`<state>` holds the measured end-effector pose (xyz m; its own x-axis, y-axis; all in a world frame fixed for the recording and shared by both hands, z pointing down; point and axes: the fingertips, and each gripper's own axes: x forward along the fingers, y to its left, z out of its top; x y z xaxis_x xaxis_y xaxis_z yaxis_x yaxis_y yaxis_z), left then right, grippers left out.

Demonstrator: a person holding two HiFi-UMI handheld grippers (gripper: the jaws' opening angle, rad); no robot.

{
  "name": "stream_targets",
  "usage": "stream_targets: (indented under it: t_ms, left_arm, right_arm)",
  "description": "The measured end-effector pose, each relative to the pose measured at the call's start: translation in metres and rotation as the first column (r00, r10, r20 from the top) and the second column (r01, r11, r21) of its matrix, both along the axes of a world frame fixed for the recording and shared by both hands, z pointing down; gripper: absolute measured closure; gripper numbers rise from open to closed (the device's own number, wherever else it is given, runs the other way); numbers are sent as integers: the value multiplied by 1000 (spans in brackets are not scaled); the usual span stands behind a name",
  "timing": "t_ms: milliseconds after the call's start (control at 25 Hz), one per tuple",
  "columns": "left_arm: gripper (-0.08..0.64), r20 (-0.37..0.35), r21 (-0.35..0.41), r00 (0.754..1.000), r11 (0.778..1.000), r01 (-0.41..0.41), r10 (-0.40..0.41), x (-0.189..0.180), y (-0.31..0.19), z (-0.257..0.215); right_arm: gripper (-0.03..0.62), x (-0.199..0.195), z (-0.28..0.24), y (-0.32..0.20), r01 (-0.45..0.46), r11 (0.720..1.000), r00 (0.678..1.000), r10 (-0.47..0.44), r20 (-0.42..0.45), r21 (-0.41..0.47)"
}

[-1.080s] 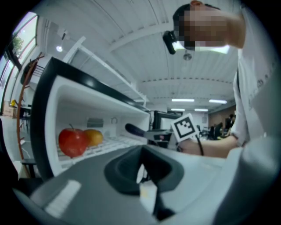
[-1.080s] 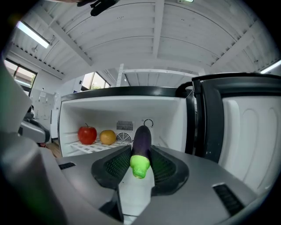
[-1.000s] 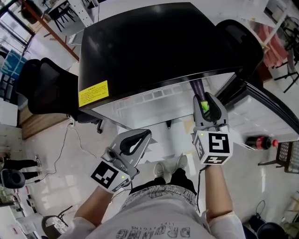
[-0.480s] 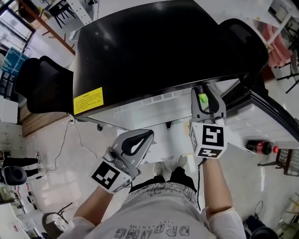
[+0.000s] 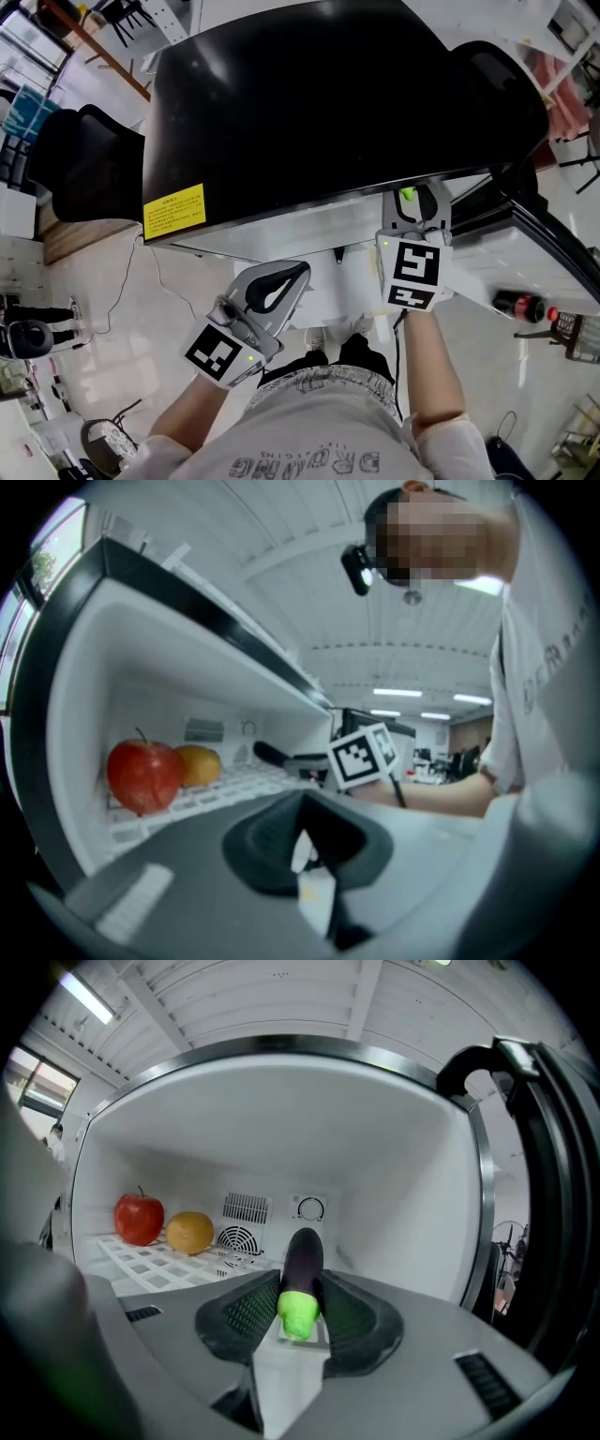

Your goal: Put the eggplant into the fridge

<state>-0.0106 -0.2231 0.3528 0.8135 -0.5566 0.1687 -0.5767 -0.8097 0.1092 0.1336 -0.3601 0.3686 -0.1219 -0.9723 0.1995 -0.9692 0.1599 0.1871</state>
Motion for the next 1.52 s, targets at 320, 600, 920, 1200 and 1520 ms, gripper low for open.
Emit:
stream_targets:
  t_ms: [320,600,920,1200,1520]
  left_arm:
    - [552,-7,-3,1000,1000,11,-11,2,-6,0]
    - [552,-3,-6,1000,1000,17,-17,3,-7,0]
    - [552,5,-6,1000,1000,24,-24,4,-4,1]
    - [552,10,-6,999,999,32,-32,3,1,1]
    - [552,6,6,1000,1000,30,-30,1,9,-3]
  right_arm:
    - [462,2,13,-10,-18,999,999,17,-40,-35]
    - [460,5,18,-14,-23,998,999,21,-38,-53]
    - [437,4,21,-16,-18,998,1000,17,-18,-59]
    - [408,1,20,-12,-4,999,1000,4,-1,-51]
    - [400,-3,10,-1,4,1000,1000,-4,-9,-24]
